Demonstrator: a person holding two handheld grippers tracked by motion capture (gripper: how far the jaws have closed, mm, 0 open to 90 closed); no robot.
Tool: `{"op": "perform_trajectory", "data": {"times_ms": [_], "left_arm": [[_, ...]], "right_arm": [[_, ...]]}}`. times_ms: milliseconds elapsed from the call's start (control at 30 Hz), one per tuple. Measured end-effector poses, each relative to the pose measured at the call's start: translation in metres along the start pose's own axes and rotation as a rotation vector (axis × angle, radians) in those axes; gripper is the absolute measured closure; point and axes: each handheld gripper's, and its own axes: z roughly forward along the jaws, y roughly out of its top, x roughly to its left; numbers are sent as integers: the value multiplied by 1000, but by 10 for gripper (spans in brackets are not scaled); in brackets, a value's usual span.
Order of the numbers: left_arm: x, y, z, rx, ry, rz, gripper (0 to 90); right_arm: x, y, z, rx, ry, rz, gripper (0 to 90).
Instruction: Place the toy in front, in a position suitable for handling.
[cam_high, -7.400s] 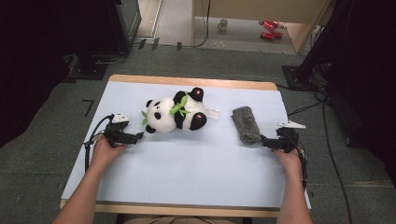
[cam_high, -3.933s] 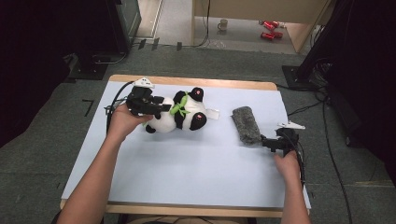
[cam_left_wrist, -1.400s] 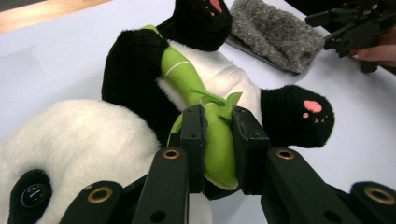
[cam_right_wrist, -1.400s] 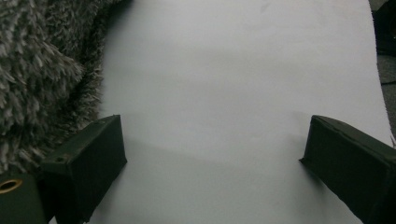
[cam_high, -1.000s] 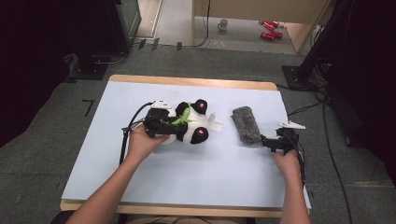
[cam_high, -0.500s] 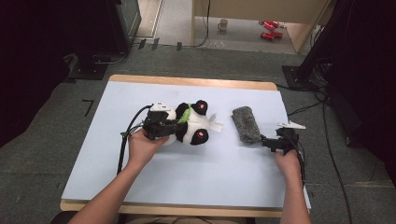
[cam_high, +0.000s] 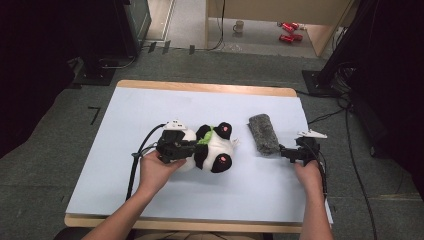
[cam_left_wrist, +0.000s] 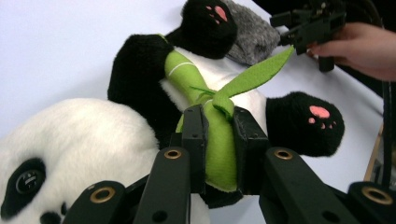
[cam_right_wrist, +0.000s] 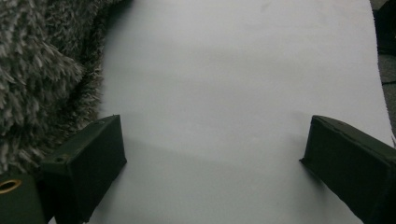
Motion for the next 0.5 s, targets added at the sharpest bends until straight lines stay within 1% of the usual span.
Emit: {"op": "perform_trajectory", "data": {"times_ms": [67,200,300,333,433,500], "left_arm": [[0,-2,2,-12,7,14,776],[2,-2,1,-12,4,23,762],[2,-3,0,-22,2,45,741],[2,-4,0,-25,-1,49,726],[3,-4,-1,-42,-25,83,656],[4,-4,-3,-58,-27,98,615]], "right_arm": [[0,0,0,0,0,0,43],[0,0,0,-1,0,0,43],[0,0,0,-1,3,1,41],[0,0,0,-1,1,0,42],[0,0,0,-1,-1,-1,42],[1,0,0,-1,-2,-2,41]]}}
